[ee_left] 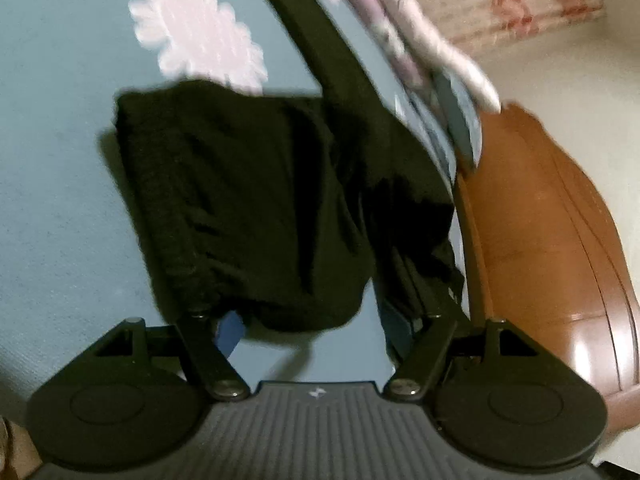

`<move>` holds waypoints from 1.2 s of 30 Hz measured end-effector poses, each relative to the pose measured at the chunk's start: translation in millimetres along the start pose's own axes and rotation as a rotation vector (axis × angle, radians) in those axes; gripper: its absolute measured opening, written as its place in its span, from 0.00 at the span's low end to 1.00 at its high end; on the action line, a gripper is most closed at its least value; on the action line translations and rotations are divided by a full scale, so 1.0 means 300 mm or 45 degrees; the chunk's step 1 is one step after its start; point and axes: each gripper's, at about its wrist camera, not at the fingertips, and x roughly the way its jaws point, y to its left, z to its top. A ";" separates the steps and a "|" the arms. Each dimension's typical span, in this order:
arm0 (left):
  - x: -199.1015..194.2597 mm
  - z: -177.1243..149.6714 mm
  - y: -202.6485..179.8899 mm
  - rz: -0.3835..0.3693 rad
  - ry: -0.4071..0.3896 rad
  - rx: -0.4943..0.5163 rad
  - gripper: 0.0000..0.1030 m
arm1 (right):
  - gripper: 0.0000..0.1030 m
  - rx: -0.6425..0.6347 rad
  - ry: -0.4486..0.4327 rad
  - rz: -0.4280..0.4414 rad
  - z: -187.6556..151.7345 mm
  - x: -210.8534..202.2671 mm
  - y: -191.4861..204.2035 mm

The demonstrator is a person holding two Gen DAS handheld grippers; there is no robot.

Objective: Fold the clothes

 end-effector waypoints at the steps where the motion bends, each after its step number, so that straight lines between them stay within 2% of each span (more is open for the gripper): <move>1: -0.012 0.001 -0.002 0.016 -0.048 0.009 0.69 | 0.97 -0.002 0.003 0.000 -0.001 0.003 -0.001; 4: -0.048 0.004 -0.007 0.063 -0.193 0.037 0.69 | 0.97 -0.008 0.013 0.000 -0.005 0.012 -0.004; 10: -0.056 0.035 0.014 0.103 -0.376 0.034 0.69 | 0.97 -0.022 0.045 0.019 -0.014 0.051 0.016; 13: -0.045 0.050 0.071 0.082 -0.333 -0.103 0.69 | 0.97 -0.052 0.061 -0.007 -0.018 0.055 0.024; 16: -0.086 0.044 0.142 0.030 -0.265 -0.313 0.69 | 0.97 -0.057 0.063 -0.040 -0.018 0.055 0.016; 20: -0.116 0.033 0.230 -0.014 -0.285 -0.531 0.69 | 0.97 -0.009 0.069 -0.038 -0.020 0.075 -0.006; 24: -0.072 0.074 0.235 -0.018 -0.304 -0.543 0.71 | 0.97 0.019 0.087 -0.016 -0.025 0.111 -0.001; 28: -0.022 0.117 0.215 0.000 -0.353 -0.471 0.70 | 0.97 -0.027 0.103 -0.025 -0.033 0.118 0.023; 29: -0.013 0.124 0.212 0.008 -0.361 -0.458 0.68 | 0.97 -0.036 0.102 -0.031 -0.034 0.115 0.026; 30: -0.013 0.127 0.211 0.031 -0.357 -0.434 0.61 | 0.97 -0.040 0.101 -0.038 -0.033 0.113 0.026; 31: -0.016 0.130 0.211 0.057 -0.350 -0.406 0.44 | 0.97 -0.037 0.100 -0.042 -0.032 0.112 0.024; 33: -0.013 0.137 0.225 0.091 -0.333 -0.382 0.23 | 0.97 -0.026 0.097 -0.049 -0.030 0.110 0.017; 36: -0.045 0.159 0.227 0.145 -0.321 -0.317 0.21 | 0.97 -0.019 0.100 -0.055 -0.028 0.111 0.016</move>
